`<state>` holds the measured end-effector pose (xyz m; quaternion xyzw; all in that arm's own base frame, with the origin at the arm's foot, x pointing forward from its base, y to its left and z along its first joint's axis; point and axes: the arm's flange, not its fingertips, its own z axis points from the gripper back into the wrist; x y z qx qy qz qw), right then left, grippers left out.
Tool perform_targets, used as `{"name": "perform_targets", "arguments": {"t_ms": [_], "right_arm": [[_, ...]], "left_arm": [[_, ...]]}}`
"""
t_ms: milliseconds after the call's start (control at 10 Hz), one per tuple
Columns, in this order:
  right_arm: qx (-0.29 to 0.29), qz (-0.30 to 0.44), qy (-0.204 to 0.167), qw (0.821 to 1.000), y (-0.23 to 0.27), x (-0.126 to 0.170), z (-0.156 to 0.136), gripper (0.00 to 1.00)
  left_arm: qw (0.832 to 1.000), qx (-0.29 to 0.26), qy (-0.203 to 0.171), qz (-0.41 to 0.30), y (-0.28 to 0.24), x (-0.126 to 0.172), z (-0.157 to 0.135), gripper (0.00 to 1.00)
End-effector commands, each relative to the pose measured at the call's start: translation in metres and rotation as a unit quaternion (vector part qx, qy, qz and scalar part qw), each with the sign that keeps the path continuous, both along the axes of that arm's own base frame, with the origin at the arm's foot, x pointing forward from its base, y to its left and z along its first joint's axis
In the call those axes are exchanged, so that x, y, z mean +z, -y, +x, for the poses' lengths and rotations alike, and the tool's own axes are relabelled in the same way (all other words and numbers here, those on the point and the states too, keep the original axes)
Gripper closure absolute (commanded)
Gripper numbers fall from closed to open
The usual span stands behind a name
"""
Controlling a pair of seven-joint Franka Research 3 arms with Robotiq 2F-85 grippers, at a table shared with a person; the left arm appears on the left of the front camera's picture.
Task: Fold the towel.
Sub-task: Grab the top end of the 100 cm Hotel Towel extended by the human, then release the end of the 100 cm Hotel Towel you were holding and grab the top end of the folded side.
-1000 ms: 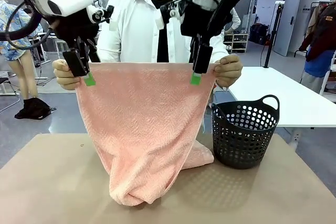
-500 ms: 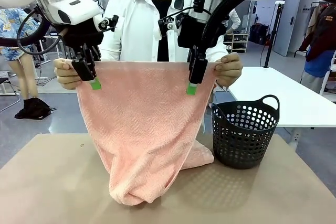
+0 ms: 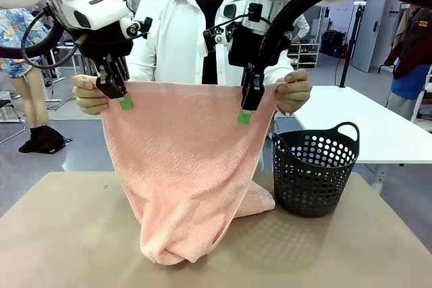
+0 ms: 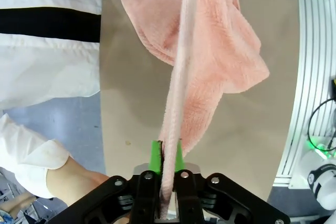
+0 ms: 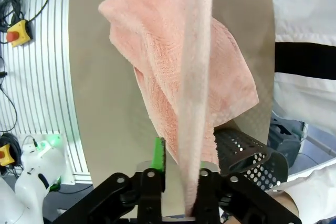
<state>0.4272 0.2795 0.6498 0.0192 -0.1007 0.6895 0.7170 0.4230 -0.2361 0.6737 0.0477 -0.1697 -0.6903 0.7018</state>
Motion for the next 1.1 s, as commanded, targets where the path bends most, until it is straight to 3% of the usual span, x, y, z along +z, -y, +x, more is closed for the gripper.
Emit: {"name": "perform_targets", "arguments": {"t_ms": [0,300,500,600,1000], "right_arm": [[-0.013,0.009,0.003,1.0,-0.002,-0.002,-0.005,1.0],[-0.014,0.016,0.015,1.0,-0.001,0.003,-0.009,1.0],[-0.045,0.029,0.025,0.998,0.008,0.0,-0.009,1.0],[-0.006,0.009,0.014,1.0,0.0,0.008,-0.002,1.0],[-0.006,0.009,0.014,1.0,0.0,0.008,-0.002,1.0]], "left_arm": [[1.0,0.012,0.007,0.012,-0.002,0.0,-0.005,1.0],[1.0,0.01,0.012,0.014,0.0,0.0,-0.009,1.0],[0.999,0.033,0.02,0.026,-0.008,-0.007,-0.013,1.0],[1.0,-0.001,0.003,0.001,0.001,0.002,-0.003,1.0],[1.0,-0.001,0.003,0.001,0.001,0.002,-0.003,1.0]]}}
